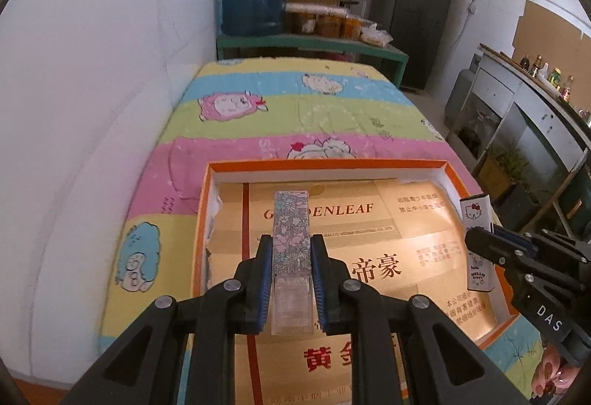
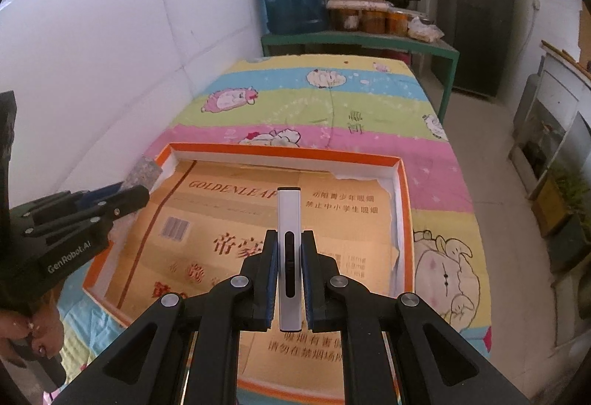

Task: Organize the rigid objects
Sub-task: 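Carry the phone case and power bank into the box lid with both grippers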

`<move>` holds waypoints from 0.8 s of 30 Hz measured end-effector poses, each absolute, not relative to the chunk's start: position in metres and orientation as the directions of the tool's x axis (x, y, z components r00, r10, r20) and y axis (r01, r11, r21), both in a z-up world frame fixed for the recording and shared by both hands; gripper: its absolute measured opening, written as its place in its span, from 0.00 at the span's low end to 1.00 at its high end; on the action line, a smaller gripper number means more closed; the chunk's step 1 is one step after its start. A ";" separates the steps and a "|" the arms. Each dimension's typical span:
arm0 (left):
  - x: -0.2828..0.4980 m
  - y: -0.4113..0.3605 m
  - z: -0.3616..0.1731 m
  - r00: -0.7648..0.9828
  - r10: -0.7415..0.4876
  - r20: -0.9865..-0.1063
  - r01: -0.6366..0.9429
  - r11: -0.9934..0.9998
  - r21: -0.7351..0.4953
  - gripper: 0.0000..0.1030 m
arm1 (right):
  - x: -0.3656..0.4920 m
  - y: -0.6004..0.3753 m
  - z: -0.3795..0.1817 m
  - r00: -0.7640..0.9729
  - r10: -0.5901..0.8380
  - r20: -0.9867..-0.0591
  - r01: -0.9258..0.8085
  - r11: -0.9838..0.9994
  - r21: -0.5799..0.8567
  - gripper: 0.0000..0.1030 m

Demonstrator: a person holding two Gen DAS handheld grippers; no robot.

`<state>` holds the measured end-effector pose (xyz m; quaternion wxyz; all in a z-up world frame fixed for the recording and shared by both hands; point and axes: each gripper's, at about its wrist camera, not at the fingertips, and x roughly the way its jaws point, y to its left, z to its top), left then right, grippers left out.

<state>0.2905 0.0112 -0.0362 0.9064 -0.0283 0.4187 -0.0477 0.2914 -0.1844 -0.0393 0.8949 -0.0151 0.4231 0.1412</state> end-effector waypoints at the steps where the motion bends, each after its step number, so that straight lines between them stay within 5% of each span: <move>1: 0.292 0.011 -0.038 0.640 -0.110 -0.761 0.061 0.994 -0.092 0.19 | 0.294 -0.184 -0.041 0.596 0.241 -0.766 -0.266 0.959 0.095 0.11; 24: 0.325 0.012 -0.087 0.522 -0.129 -0.843 0.055 0.991 -0.118 0.20 | 0.334 -0.185 -0.089 0.475 0.220 -0.852 -0.247 0.963 0.111 0.11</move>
